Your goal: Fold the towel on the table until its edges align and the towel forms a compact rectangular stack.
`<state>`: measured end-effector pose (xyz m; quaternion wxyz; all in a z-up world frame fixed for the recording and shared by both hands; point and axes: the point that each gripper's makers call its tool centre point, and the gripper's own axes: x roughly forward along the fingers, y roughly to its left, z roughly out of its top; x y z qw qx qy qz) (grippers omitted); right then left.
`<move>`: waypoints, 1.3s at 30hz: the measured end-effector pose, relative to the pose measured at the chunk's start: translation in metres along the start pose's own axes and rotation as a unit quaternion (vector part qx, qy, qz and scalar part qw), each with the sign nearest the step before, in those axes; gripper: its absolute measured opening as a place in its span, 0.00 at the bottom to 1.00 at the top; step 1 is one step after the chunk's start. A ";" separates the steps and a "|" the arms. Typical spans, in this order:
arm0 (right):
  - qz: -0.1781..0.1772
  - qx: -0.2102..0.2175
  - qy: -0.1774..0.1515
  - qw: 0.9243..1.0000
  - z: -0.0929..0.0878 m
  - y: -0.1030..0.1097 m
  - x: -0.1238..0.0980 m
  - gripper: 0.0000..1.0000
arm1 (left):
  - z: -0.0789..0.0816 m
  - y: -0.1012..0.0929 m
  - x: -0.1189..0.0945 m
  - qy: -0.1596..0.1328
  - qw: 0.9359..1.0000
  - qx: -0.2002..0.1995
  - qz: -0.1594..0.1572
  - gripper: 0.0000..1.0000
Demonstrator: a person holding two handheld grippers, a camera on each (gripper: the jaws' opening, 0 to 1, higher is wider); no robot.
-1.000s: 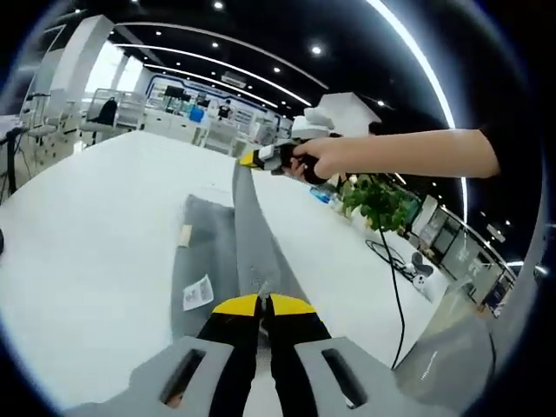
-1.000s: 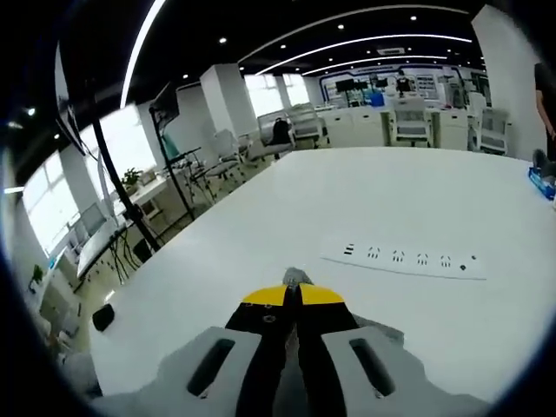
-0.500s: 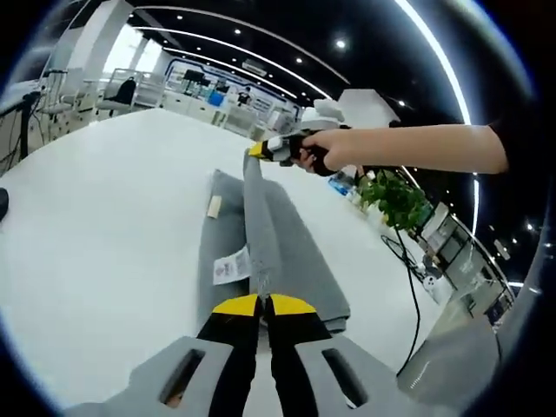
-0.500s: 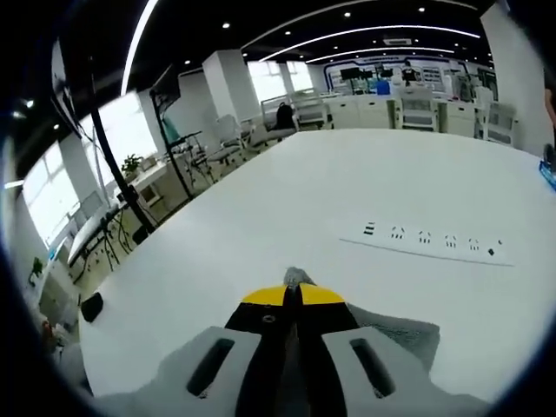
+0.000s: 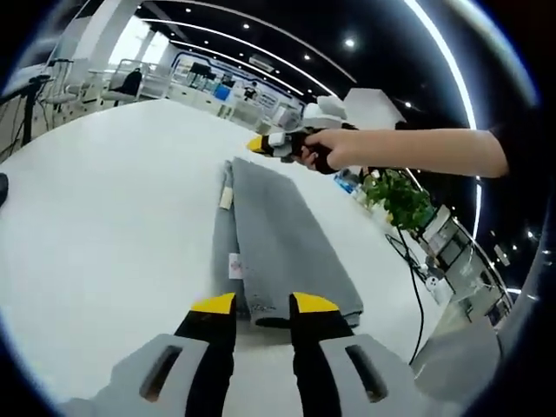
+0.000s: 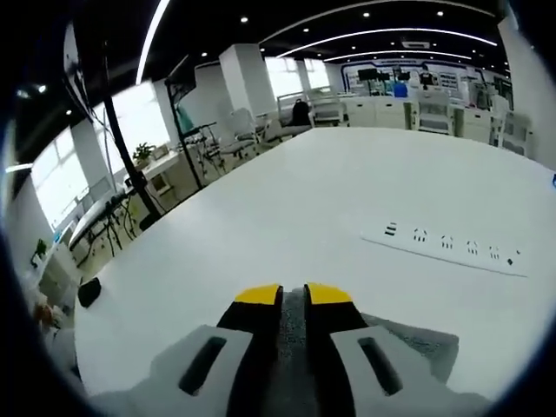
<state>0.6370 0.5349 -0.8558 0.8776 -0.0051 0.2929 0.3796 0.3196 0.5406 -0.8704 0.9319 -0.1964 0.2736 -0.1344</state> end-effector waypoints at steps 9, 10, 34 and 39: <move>-0.002 -0.029 -0.001 1.000 0.004 -0.009 -0.021 0.26 | 0.006 0.015 0.015 0.011 0.999 0.017 0.029 0.40; -0.005 -0.037 -0.001 0.999 0.004 -0.012 -0.025 0.28 | 0.005 0.016 0.015 0.012 0.999 0.016 0.029 0.40; -0.016 -0.040 0.024 0.999 -0.072 -0.028 -0.111 0.39 | -0.008 0.037 0.027 0.057 0.995 0.056 0.053 0.37; -0.010 -0.026 0.038 0.999 -0.094 -0.020 -0.125 0.41 | -0.011 0.037 0.026 0.062 0.995 0.057 0.054 0.37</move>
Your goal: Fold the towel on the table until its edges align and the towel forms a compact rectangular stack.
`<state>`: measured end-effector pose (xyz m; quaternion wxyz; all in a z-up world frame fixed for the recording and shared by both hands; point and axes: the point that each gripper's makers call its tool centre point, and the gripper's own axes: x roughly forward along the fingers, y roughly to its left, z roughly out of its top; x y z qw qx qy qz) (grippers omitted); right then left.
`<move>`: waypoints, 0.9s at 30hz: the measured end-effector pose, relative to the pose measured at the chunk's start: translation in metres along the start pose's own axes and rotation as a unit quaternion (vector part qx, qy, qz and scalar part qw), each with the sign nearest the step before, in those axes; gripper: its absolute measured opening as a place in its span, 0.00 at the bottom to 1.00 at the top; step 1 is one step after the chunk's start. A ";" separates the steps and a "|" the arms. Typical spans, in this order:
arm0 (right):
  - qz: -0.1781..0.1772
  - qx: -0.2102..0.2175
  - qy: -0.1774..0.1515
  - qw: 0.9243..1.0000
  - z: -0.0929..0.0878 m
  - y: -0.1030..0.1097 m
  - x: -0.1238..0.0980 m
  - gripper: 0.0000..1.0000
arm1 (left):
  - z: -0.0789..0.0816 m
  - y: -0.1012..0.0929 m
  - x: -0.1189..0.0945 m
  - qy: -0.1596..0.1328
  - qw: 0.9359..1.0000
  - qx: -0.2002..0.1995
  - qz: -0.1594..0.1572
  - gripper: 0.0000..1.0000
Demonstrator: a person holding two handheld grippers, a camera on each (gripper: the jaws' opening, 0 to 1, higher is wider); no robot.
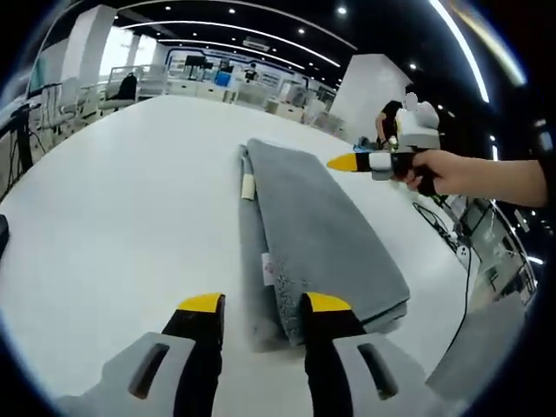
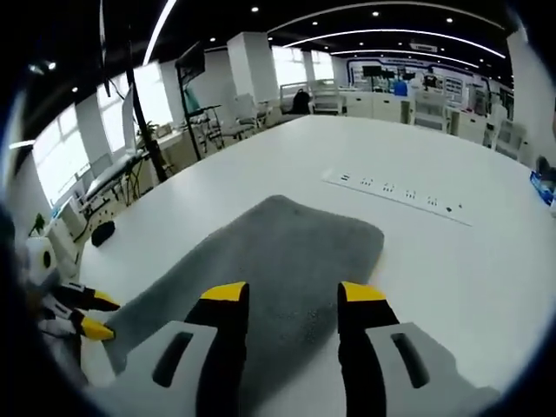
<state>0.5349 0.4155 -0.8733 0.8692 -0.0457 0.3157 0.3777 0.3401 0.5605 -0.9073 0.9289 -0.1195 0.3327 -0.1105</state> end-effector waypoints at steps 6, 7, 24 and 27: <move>0.005 0.000 0.009 1.000 -0.019 0.009 -0.016 0.42 | -0.001 0.000 0.001 0.005 0.999 0.034 0.010 0.33; 0.005 -0.001 0.009 1.000 -0.020 0.010 -0.017 0.42 | 0.000 0.002 0.002 0.005 0.999 0.036 0.009 0.33; 0.032 -0.029 0.064 0.997 -0.089 0.043 -0.052 0.44 | -0.001 -0.008 0.008 0.004 0.996 0.085 -0.005 0.22; 0.033 -0.024 0.067 0.997 -0.095 0.044 -0.055 0.44 | -0.001 -0.009 0.007 0.000 0.996 0.087 -0.005 0.21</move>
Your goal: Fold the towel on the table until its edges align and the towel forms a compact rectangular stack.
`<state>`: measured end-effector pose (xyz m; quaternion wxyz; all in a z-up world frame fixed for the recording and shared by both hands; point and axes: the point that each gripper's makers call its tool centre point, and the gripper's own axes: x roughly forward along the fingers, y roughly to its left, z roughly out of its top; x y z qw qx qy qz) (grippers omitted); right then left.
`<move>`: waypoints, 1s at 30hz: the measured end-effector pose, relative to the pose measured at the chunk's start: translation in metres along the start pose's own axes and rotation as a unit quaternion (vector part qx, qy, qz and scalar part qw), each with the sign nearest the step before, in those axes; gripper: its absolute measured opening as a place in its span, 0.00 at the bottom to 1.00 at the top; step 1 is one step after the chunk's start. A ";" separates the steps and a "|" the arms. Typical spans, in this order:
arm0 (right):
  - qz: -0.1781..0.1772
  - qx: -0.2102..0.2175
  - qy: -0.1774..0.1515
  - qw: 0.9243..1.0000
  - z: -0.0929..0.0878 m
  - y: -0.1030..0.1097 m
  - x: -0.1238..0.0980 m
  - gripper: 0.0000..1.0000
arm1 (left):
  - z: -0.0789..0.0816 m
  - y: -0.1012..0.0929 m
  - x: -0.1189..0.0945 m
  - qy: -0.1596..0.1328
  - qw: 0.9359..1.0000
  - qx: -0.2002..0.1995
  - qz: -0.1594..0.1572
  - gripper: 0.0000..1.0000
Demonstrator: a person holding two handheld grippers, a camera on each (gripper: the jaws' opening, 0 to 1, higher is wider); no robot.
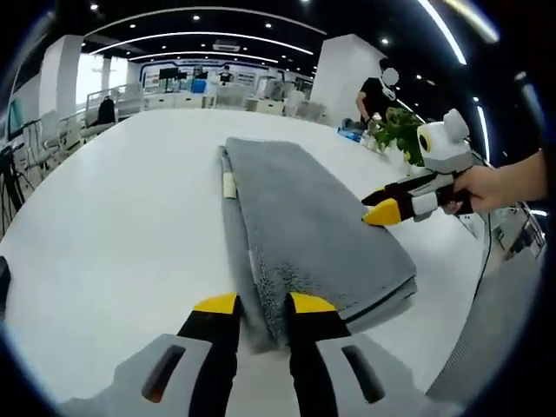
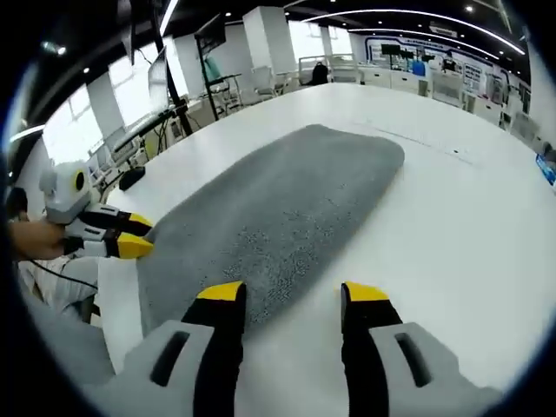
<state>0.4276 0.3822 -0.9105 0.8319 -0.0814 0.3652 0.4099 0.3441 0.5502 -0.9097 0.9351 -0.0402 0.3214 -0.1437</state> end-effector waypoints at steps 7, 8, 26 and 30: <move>-0.001 0.029 -0.002 1.000 -0.014 0.009 -0.004 0.40 | -0.002 -0.002 -0.001 -0.007 1.000 -0.008 -0.010 0.17; -0.001 0.034 -0.004 0.999 -0.015 0.010 -0.004 0.40 | -0.003 -0.002 -0.001 -0.007 1.000 -0.008 -0.010 0.17; 0.024 0.058 -0.006 0.998 -0.034 0.054 -0.009 0.25 | 0.001 -0.005 -0.003 -0.001 1.000 0.004 -0.008 0.15; 0.028 0.046 -0.007 0.999 -0.032 0.060 -0.005 0.14 | 0.002 -0.007 0.000 0.016 0.999 0.027 -0.017 0.13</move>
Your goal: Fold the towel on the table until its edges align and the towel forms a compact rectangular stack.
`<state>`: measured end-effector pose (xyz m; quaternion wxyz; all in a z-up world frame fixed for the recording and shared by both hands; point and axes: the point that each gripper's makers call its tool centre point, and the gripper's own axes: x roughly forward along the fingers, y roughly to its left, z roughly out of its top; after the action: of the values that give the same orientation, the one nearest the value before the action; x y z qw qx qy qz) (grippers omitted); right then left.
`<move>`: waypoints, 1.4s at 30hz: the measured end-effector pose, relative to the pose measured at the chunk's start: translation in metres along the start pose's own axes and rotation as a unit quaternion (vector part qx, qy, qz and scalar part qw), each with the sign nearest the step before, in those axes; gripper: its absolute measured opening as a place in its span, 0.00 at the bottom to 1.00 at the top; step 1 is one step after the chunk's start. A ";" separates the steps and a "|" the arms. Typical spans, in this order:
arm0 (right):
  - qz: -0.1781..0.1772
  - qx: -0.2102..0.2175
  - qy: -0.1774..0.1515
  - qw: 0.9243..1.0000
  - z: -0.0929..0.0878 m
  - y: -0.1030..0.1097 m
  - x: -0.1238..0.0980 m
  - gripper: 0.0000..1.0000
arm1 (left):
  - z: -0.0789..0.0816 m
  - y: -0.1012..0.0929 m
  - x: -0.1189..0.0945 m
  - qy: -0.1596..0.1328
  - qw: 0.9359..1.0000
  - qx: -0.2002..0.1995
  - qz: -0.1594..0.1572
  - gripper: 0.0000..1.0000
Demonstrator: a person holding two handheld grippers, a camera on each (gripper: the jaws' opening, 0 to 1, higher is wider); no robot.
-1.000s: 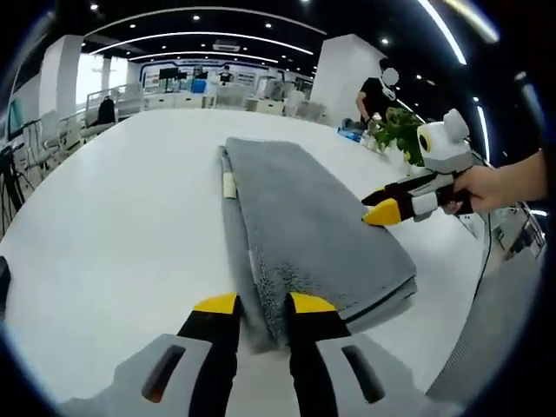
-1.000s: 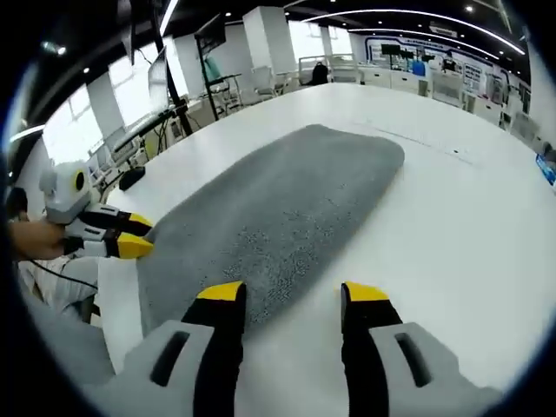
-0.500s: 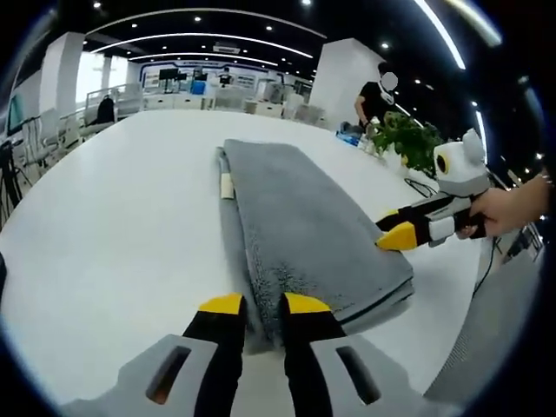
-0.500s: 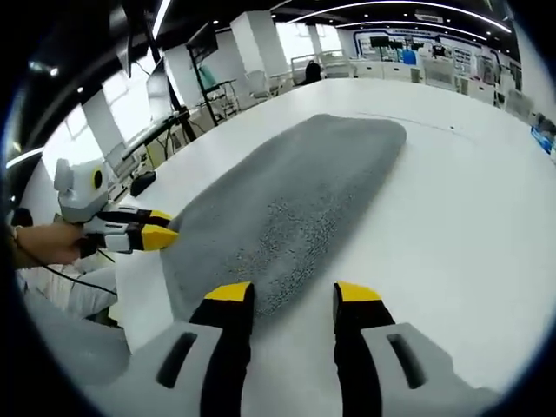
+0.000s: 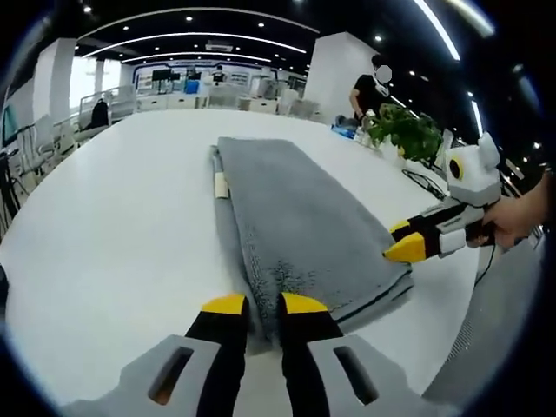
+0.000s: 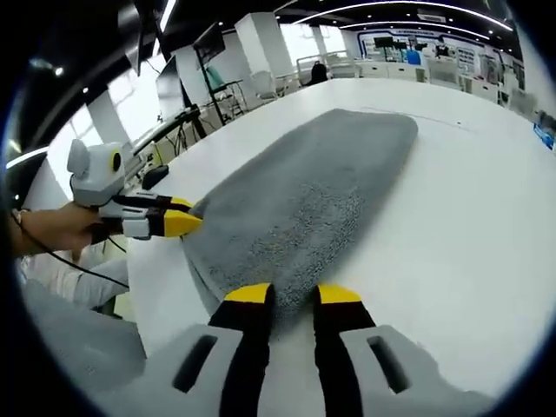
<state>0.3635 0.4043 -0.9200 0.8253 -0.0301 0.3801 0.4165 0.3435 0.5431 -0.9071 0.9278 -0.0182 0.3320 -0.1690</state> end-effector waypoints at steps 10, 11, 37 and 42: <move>-0.011 0.007 -0.029 0.999 0.006 -0.005 -0.015 0.03 | 0.004 -0.009 0.008 0.038 0.999 0.035 -0.004 0.08; -0.012 0.008 -0.031 0.999 0.006 -0.006 -0.018 0.03 | 0.004 -0.010 0.009 0.039 0.999 0.035 -0.006 0.08; -0.026 0.054 -0.030 0.998 -0.049 -0.025 -0.094 0.03 | -0.026 -0.101 -0.001 0.073 0.992 0.069 -0.072 0.08; -0.018 0.057 -0.031 0.998 -0.051 -0.020 -0.100 0.03 | -0.028 -0.107 -0.010 0.090 0.992 0.053 -0.077 0.08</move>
<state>0.3107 0.3065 -0.8965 0.8445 0.0228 0.3771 0.3797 0.2865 0.4476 -0.9077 0.8782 0.0211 0.4018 -0.2586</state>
